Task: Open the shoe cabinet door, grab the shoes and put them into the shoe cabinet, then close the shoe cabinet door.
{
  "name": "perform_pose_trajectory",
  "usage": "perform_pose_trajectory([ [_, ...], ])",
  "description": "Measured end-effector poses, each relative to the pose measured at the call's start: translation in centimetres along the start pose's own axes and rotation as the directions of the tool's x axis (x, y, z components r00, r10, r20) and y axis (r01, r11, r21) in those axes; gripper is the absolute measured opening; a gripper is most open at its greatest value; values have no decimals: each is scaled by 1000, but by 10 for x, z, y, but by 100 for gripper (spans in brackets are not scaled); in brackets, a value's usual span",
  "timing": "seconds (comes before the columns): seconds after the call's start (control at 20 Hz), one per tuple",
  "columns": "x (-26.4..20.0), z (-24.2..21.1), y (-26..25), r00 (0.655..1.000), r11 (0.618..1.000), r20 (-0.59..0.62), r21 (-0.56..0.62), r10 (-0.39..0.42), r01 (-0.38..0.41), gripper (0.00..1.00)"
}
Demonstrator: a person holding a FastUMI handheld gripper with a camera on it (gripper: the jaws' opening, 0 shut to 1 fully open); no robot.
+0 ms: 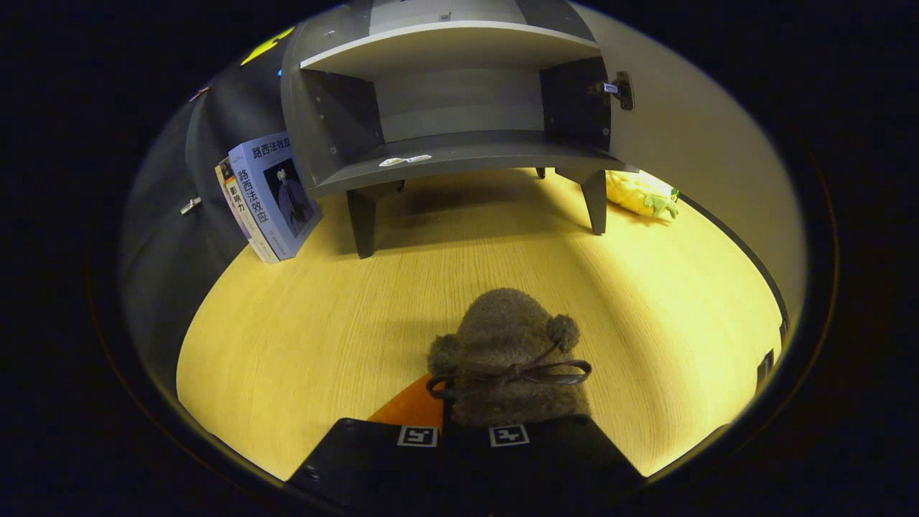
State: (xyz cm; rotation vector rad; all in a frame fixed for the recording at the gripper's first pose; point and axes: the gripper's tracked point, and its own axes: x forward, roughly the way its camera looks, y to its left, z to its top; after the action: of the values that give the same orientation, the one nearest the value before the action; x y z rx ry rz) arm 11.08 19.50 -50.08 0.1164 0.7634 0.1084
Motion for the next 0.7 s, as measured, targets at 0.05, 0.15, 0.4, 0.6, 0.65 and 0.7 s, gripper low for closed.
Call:
perform_pose_trajectory([
  [0.05,0,0,0,1000,1000,-5,0,11,-11,11],
  [0.15,-7,7,-5,1000,1000,3,-13,18,-18,11],
  [0.4,-23,41,-17,998,997,51,55,43,-46,5],
  [0.6,-57,82,-20,992,993,112,102,55,-66,5],
  [0.65,-68,93,-20,990,992,127,106,59,-73,5],
  [0.7,-80,105,-18,987,991,145,106,69,-85,5],
])
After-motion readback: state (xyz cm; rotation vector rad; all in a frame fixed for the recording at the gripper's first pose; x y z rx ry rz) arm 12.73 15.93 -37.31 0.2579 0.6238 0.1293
